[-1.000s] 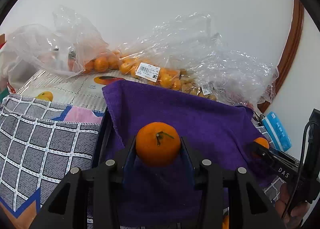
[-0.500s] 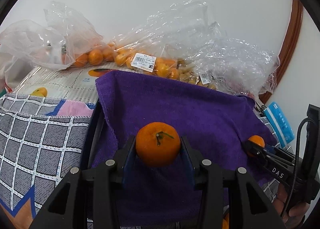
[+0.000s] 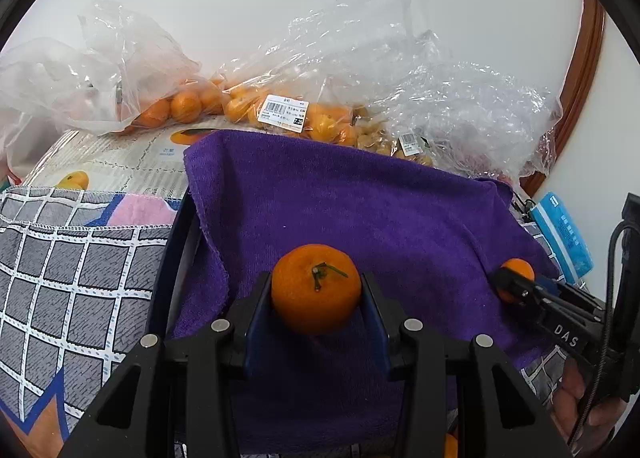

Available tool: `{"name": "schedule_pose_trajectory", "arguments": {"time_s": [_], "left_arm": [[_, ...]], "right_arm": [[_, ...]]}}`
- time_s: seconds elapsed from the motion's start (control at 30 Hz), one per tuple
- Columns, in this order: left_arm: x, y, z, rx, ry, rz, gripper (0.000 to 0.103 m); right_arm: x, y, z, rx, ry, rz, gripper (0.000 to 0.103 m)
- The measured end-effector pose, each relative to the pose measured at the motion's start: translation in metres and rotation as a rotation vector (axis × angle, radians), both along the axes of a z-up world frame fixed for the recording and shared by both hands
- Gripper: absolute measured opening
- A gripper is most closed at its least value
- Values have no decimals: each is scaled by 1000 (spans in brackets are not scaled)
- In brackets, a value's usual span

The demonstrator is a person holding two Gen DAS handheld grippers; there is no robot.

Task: Organize fruits
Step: 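Open the right tool onto the towel while the left tool releases its orange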

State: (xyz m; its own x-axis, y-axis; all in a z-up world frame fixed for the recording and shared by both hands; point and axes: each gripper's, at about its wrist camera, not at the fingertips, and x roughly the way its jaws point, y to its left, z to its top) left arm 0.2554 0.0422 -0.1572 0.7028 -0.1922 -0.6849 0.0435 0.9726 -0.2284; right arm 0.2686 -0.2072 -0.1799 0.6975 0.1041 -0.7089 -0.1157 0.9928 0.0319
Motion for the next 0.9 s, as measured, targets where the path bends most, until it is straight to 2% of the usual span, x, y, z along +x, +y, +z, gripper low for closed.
{"name": "schedule_pose_trajectory", "arguments": {"time_s": [0.23, 0.67, 0.9], "left_arm": [[0, -1, -1, 3, 5, -2, 41], [-4, 1, 5, -12, -27, 7, 44], [-17, 9, 16, -66, -107, 37, 44]], "right_arm": [[-4, -12, 10, 43, -42, -35, 47], [-11, -14, 19, 52, -96, -52, 51], [-21, -19, 30, 29, -182, -94, 51]]}}
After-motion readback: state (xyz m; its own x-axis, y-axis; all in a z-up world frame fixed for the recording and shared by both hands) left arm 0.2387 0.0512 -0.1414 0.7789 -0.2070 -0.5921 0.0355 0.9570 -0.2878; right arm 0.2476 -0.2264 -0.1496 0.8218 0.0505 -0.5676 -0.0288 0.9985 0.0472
